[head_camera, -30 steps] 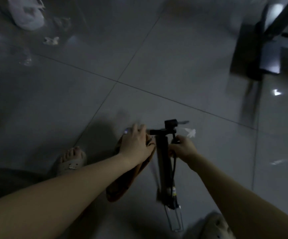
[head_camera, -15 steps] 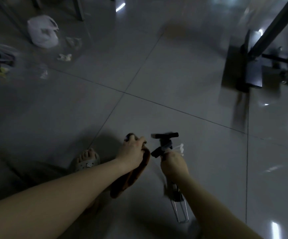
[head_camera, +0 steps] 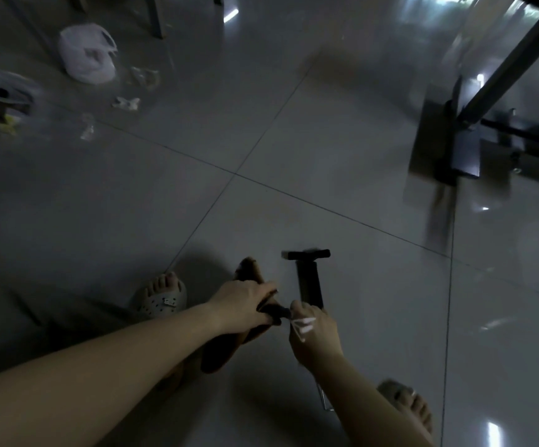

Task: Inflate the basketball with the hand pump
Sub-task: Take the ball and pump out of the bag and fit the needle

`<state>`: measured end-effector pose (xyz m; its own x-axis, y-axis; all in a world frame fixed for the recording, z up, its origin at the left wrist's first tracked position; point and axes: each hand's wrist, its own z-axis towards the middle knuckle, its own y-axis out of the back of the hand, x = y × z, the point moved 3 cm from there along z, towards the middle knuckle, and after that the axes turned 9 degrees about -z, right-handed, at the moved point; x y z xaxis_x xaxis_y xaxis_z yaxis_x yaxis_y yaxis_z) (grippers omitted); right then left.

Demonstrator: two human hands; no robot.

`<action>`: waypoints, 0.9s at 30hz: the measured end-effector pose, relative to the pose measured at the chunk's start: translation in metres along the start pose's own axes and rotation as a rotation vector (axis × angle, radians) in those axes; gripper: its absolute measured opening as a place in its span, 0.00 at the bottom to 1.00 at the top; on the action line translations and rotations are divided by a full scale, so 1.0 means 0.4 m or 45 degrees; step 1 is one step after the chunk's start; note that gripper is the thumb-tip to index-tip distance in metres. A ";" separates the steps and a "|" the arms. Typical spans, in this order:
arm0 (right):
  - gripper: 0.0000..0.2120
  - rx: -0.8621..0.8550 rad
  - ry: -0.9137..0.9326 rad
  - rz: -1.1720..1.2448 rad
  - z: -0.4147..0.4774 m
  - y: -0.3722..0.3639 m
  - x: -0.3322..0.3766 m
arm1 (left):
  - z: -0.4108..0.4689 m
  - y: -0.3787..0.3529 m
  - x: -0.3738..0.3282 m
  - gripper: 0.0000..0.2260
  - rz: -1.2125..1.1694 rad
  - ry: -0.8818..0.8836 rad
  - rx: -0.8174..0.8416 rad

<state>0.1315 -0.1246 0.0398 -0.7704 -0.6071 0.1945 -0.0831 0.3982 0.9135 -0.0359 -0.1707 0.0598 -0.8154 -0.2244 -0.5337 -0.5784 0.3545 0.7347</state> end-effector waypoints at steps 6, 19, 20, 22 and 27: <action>0.14 -0.167 0.152 0.044 -0.035 -0.011 0.022 | -0.019 -0.055 -0.010 0.19 0.267 -0.132 -0.146; 0.17 -0.743 0.282 -0.242 -0.047 0.137 -0.001 | 0.024 0.004 -0.023 0.19 0.152 0.115 -0.147; 0.25 -0.697 0.346 -0.307 -0.025 0.141 0.005 | 0.035 0.017 -0.025 0.19 0.130 0.136 -0.082; 0.35 -0.517 0.439 -0.455 0.020 0.137 0.019 | 0.053 0.036 -0.018 0.21 0.056 0.157 0.047; 0.29 -0.410 0.371 -0.458 0.073 0.080 -0.010 | 0.087 0.048 0.005 0.17 -0.143 0.150 0.199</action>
<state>0.1136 -0.0894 0.0580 -0.5192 -0.8487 -0.1007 -0.0764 -0.0712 0.9945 -0.0479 -0.1326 0.0583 -0.7485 -0.3717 -0.5492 -0.6625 0.4555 0.5946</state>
